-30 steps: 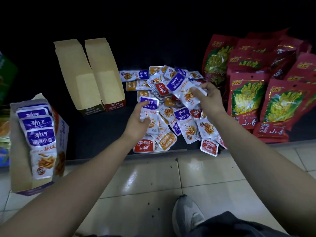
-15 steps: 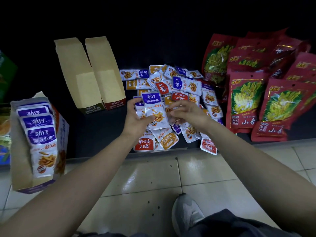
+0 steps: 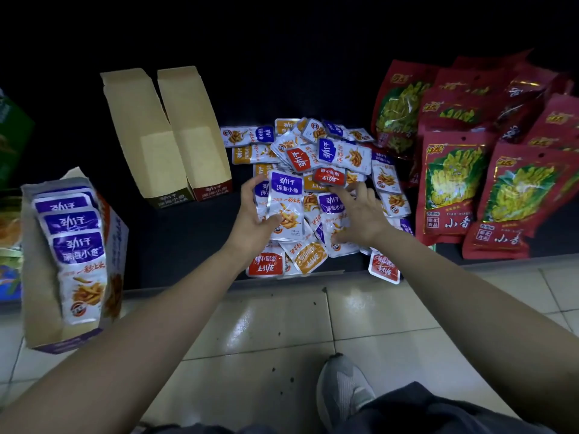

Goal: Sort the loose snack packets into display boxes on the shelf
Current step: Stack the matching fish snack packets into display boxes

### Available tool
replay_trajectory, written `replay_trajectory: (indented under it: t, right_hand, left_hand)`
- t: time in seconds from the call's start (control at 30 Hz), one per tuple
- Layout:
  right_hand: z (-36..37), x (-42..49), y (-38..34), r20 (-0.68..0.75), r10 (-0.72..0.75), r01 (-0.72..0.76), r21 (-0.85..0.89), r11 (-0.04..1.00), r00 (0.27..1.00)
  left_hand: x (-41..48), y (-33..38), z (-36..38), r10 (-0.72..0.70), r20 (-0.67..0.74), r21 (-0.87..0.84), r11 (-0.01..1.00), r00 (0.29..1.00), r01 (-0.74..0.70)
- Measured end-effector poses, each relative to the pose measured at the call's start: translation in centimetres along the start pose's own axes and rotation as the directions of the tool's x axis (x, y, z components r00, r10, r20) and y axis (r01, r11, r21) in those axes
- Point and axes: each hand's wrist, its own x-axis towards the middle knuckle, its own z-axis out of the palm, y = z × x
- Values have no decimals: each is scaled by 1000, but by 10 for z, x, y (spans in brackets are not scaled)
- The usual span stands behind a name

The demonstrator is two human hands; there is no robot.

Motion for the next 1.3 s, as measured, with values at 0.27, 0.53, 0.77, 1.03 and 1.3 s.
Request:
replay_trajectory:
  t: [0.27, 0.53, 0.77, 1.03, 1.3]
  right_hand:
    - [-3, 2, -6, -82, 73, -35, 390, 920, 994]
    - [-31, 6, 4, -46, 216, -47, 913, 406, 975]
    - [-46, 4, -48, 48, 19, -51, 974, 219, 999]
    - [-35, -2, -103, 19, 0, -19, 951, 309, 1000]
    - [-47, -8, -170, 248, -292, -206, 964, 168, 924]
  left_hand:
    - [-2, -3, -10, -18, 8, -16, 1000, 1000, 18]
    - [-3, 2, -14, -71, 20, 43, 997, 997, 70]
    - [-8, 12, -13, -32, -19, 43, 999, 999, 33]
    - [-27, 23, -29, 58, -118, -55, 996, 991, -64]
    - [-50, 46, -82, 215, -233, 61, 977, 948, -206]
